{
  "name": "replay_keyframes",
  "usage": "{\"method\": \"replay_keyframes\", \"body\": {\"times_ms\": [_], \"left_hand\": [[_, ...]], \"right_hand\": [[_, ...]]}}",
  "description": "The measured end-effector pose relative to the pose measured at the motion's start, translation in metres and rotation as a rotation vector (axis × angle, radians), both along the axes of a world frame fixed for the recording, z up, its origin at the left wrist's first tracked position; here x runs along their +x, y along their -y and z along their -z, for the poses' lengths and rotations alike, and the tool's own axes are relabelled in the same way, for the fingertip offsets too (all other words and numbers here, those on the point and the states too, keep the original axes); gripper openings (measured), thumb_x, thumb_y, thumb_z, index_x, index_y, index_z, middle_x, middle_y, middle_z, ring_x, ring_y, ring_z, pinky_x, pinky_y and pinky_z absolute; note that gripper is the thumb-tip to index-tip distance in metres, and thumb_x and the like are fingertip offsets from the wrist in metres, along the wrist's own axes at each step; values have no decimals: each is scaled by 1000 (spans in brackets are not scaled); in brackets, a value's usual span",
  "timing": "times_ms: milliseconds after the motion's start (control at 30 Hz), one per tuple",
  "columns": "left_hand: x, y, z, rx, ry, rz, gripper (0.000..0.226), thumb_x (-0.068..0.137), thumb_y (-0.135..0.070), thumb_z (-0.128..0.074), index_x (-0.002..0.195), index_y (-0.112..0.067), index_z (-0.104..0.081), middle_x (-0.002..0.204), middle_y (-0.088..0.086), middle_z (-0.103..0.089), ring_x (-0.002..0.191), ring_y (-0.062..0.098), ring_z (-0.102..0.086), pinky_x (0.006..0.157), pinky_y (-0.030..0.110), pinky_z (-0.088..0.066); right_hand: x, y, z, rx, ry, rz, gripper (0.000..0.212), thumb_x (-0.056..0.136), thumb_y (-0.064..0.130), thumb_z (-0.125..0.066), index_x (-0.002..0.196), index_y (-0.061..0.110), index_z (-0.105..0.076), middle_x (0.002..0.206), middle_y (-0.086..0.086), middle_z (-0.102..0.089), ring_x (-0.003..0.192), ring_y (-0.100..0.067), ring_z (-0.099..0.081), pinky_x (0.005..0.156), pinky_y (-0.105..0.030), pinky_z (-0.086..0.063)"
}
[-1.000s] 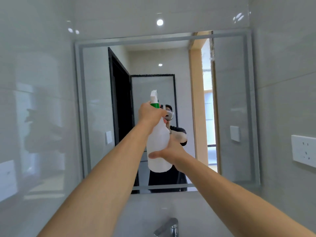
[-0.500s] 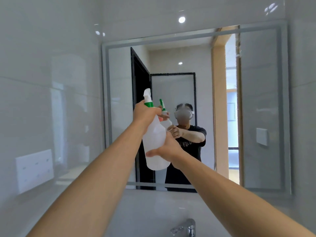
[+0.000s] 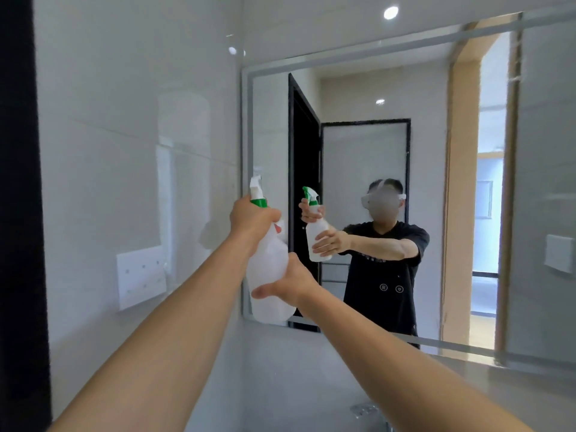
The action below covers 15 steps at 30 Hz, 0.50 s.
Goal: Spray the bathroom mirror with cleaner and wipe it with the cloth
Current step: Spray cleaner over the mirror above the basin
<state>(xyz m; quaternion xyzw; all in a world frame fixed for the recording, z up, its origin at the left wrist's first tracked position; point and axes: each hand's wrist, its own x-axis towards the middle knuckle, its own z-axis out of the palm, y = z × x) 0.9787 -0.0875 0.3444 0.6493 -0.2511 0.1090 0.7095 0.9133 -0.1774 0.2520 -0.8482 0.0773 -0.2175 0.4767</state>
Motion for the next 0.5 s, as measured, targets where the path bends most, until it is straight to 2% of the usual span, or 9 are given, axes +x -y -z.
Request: {"method": "replay_keyframes", "body": {"times_ms": [100, 167, 233, 333, 500], "left_hand": [[5, -8, 9, 9, -5, -70, 20, 62, 0, -68, 75, -12, -59, 75, 9, -62, 62, 32, -71, 60, 40, -57], [8, -11, 14, 13, -3, -84, 19, 60, -1, -68, 71, -13, -58, 71, 8, -62, 58, 29, -71, 63, 41, -58], [11, -15, 17, 29, -8, -57, 20, 61, -2, -68, 74, -13, -59, 73, 8, -62, 54, 25, -71, 66, 41, -58], [13, -19, 24, 45, -28, 18, 27, 60, -3, -67, 84, -12, -60, 80, 6, -62, 59, 27, -73, 75, 47, -59], [10, -20, 43, 56, -52, 49, 27, 58, -5, -66, 83, -13, -56, 78, 5, -58, 60, 26, -73, 78, 51, -59]], "right_hand": [[7, -9, 11, 11, -12, -6, 89, 59, 26, -91, 129, 24, -36, 119, 1, -54, 109, -22, -53, 81, -33, -44], [10, -14, 16, 16, -12, -12, 91, 59, 27, -91, 131, 25, -35, 119, 1, -54, 108, -22, -52, 80, -33, -43], [12, -17, 20, 20, -11, -18, 91, 60, 27, -91, 132, 25, -35, 120, 1, -54, 108, -23, -52, 82, -34, -44], [13, -20, 28, 31, -20, -6, 89, 60, 27, -90, 130, 26, -35, 120, 0, -53, 109, -24, -52, 85, -37, -46], [10, -19, 43, 25, -50, -6, 84, 62, 28, -90, 126, 25, -35, 118, 0, -53, 107, -23, -52, 80, -34, -45]]}}
